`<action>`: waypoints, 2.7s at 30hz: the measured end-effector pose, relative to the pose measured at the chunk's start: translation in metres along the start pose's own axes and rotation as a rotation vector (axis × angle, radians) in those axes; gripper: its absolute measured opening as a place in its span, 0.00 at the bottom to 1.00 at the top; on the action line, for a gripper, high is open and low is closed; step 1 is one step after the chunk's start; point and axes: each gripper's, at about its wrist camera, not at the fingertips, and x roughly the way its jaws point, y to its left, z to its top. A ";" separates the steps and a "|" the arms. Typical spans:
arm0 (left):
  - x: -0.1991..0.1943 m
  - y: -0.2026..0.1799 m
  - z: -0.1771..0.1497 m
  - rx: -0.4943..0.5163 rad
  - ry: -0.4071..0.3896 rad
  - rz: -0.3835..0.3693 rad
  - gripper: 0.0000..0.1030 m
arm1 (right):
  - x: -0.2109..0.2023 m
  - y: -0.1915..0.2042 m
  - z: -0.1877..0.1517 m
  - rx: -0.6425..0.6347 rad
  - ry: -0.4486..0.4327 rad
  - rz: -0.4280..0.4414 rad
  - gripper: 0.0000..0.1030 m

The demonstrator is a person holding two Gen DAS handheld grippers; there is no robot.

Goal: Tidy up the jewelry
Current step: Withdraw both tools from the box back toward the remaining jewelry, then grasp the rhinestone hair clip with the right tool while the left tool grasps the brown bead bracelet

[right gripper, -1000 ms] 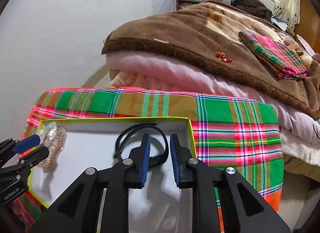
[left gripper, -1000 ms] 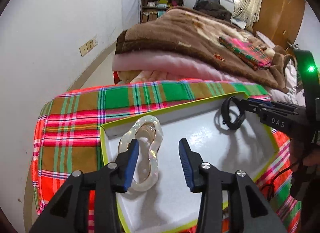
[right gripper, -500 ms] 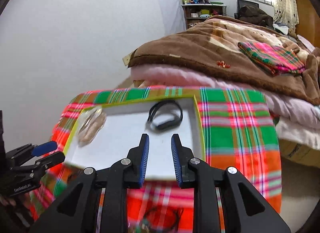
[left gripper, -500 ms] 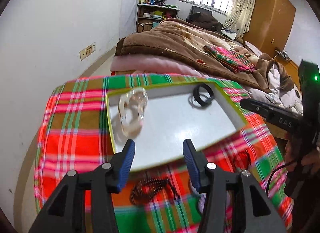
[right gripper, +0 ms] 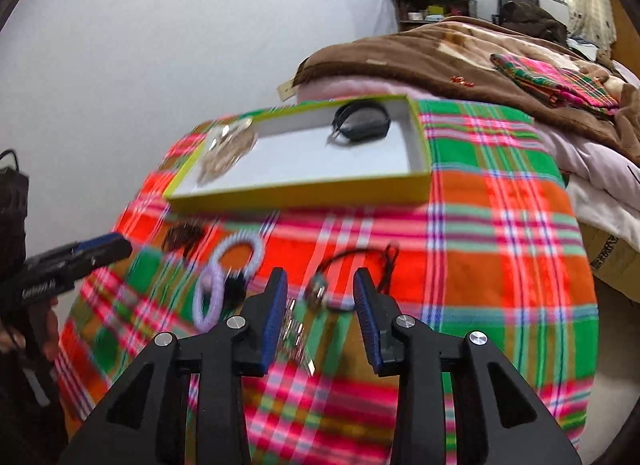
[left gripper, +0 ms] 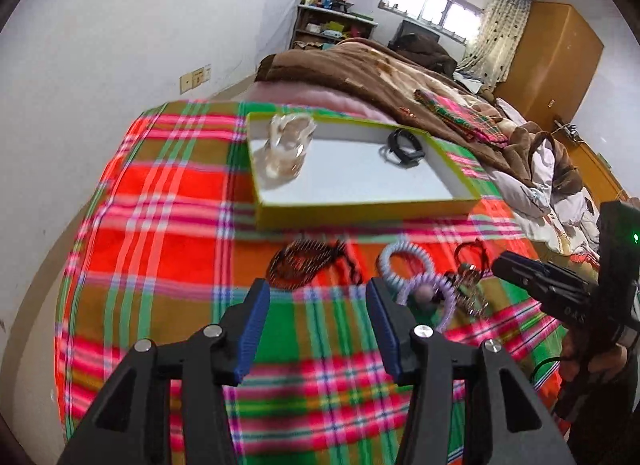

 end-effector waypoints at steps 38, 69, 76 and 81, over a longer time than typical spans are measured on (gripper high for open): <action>0.025 0.009 0.004 0.058 0.028 0.066 0.51 | 0.016 0.031 -0.028 -0.173 0.020 -0.111 0.11; 0.067 -0.023 0.017 0.209 0.104 0.122 0.39 | -0.004 0.022 -0.029 -0.103 -0.034 -0.046 0.11; 0.065 -0.028 0.015 0.209 0.108 0.121 0.21 | -0.006 0.022 -0.029 -0.099 -0.041 -0.045 0.11; 0.061 -0.030 0.015 0.195 0.098 0.117 0.11 | -0.009 0.022 -0.029 -0.098 -0.049 -0.046 0.11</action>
